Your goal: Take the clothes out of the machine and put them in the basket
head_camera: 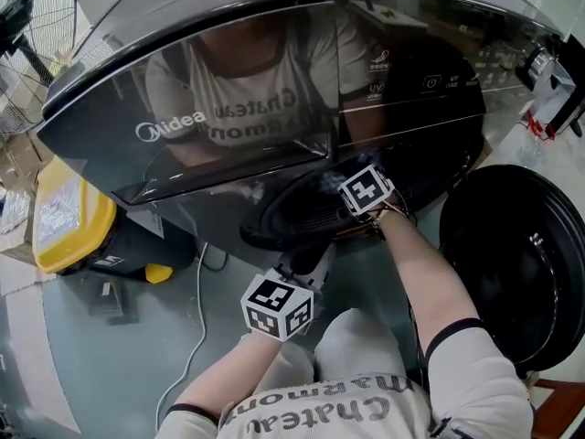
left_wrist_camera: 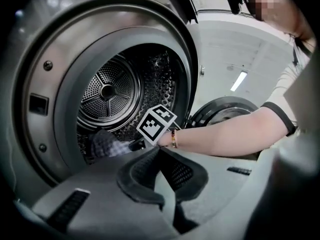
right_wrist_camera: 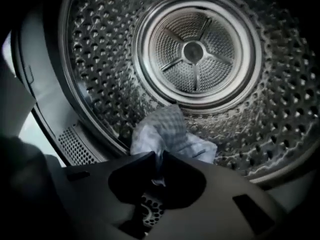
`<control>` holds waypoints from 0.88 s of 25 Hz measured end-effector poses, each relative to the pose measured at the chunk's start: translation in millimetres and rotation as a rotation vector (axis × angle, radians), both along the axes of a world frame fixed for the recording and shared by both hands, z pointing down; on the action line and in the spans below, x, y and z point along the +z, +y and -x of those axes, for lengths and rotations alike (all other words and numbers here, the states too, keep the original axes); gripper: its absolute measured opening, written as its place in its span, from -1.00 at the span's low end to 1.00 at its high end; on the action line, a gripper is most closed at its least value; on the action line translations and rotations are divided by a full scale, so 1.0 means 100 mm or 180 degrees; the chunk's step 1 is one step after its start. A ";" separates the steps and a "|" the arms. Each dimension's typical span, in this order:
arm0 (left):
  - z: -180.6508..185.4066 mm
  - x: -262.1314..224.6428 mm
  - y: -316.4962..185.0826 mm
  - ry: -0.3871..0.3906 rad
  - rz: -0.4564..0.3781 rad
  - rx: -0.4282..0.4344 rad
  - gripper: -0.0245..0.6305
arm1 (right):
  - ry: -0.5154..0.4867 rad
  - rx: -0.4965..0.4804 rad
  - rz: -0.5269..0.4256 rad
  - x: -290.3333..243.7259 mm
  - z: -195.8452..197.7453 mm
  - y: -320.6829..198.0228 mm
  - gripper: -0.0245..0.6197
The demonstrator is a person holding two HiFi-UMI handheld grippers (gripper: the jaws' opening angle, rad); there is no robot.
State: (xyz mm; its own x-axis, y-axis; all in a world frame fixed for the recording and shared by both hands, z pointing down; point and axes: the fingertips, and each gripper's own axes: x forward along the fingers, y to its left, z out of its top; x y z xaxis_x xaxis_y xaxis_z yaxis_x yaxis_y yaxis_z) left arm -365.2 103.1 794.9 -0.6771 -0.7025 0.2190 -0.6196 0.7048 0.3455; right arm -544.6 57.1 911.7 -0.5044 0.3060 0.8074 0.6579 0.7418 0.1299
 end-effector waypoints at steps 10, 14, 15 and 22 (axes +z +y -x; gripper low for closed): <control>-0.03 -0.59 0.17 -0.0215 -0.0141 -0.0111 -0.90 | -0.0478 0.0221 0.1034 -0.85 -0.51 0.28 -0.76; -0.23 -0.98 0.17 -0.0046 -0.0127 -0.0240 -0.90 | -0.0299 0.0179 0.1091 -1.12 -0.99 0.27 -0.76; -0.29 -1.07 0.17 0.0017 -0.0126 -0.0263 -0.90 | -0.0236 0.0195 0.1100 -1.18 -1.10 0.25 -0.76; -0.60 -1.74 0.08 0.0193 -0.0079 -0.0311 -0.90 | 0.0022 0.0335 0.1118 -1.74 -1.59 0.09 -0.76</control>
